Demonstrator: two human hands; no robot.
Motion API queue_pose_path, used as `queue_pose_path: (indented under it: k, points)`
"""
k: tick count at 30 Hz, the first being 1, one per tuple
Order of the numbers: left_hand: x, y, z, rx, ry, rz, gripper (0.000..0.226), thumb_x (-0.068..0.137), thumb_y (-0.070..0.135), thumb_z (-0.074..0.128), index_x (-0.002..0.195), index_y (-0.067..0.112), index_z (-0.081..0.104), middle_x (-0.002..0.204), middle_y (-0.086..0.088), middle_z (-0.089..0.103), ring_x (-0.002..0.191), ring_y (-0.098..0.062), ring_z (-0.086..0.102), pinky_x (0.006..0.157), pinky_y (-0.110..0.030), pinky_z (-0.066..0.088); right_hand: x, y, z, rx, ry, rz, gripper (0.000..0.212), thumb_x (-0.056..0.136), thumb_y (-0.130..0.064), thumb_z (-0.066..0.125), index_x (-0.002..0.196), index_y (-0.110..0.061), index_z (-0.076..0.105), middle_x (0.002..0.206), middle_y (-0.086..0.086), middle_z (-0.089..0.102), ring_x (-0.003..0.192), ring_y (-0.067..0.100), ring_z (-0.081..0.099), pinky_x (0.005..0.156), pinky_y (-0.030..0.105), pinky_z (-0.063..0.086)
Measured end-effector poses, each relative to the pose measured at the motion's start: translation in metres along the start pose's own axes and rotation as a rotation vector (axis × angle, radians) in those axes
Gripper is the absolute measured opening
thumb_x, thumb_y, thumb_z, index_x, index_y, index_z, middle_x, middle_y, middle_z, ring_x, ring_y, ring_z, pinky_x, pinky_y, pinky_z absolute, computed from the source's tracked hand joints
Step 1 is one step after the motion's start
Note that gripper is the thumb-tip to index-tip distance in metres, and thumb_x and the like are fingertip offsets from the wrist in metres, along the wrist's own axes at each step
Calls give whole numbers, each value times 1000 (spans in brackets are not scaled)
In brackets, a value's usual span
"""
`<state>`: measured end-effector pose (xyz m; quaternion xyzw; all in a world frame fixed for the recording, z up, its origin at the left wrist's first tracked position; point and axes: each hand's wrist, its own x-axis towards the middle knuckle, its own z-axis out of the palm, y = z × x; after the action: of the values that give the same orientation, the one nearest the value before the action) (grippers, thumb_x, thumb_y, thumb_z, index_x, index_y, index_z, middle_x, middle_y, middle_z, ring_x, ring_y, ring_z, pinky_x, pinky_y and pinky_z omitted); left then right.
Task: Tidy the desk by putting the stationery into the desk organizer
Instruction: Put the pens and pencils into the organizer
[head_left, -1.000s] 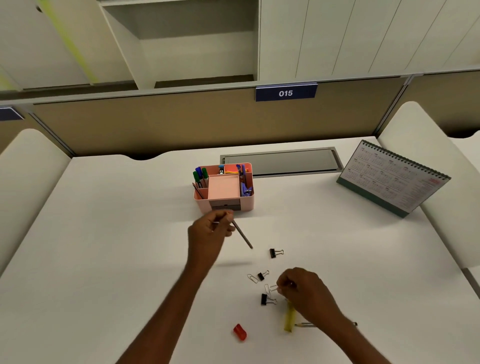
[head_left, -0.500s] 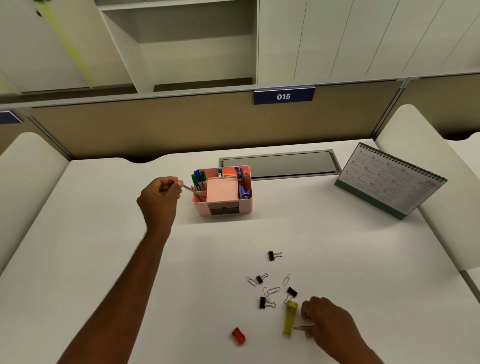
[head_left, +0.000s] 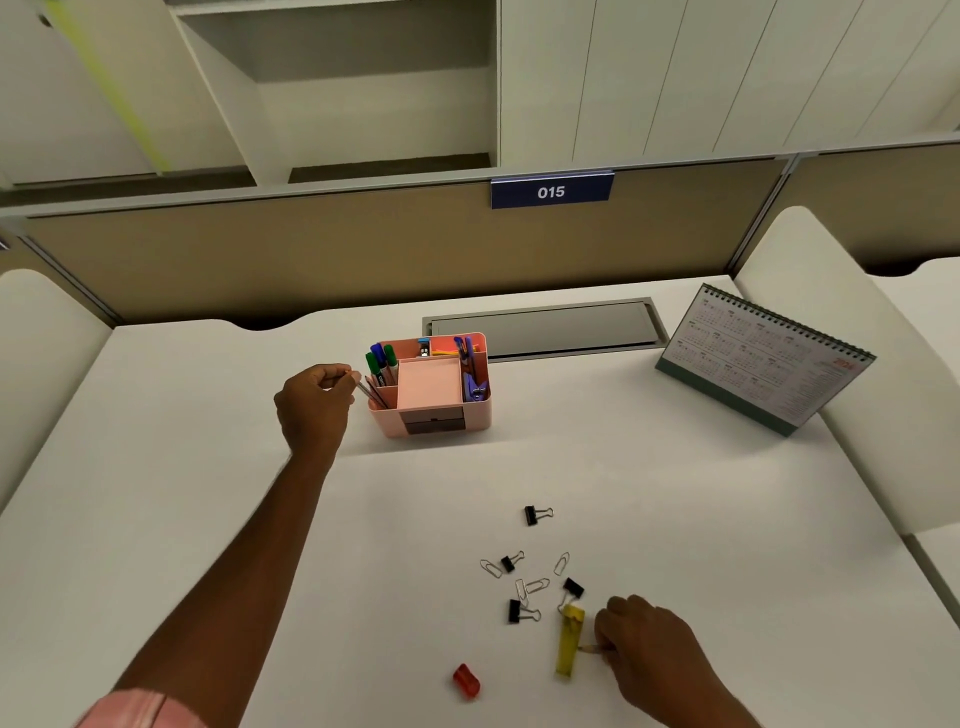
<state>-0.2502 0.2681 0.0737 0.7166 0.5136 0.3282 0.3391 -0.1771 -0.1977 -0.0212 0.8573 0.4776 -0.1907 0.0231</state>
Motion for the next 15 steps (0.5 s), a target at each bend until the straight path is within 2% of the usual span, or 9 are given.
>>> queue_pose_path:
  k: [6, 10, 12, 15]
  points:
    - [8, -8, 14, 39, -28, -37, 27, 94, 28, 76, 113, 9, 79, 99, -8, 81, 73, -19, 76, 80, -45, 66, 3, 5, -9, -5, 47, -7, 27, 60, -34, 74, 70, -35, 49, 68, -14, 50, 60, 7, 54, 46, 21, 28]
    - [11, -8, 23, 52, -36, -32, 28, 95, 27, 75, 115, 9, 79, 104, -9, 80, 74, -19, 77, 80, -42, 65, 7, 13, -18, 37, 91, 49, 24, 66, -33, 71, 74, -34, 48, 69, -14, 51, 60, 7, 54, 43, 25, 37]
    - [14, -7, 26, 61, -41, -39, 27, 96, 27, 74, 116, 9, 79, 105, -9, 80, 75, -19, 77, 80, -41, 65, 9, 17, -22, 94, 117, 67, 18, 74, -34, 65, 79, -33, 48, 73, -14, 52, 66, 8, 56, 47, 26, 41]
    - [16, -7, 30, 81, -49, -52, 27, 96, 26, 73, 117, 8, 78, 105, -10, 80, 75, -20, 76, 80, -40, 65, 13, 17, -33, 179, 93, 81, 7, 88, -39, 54, 94, -35, 52, 86, -15, 55, 81, 8, 56, 62, 24, 45]
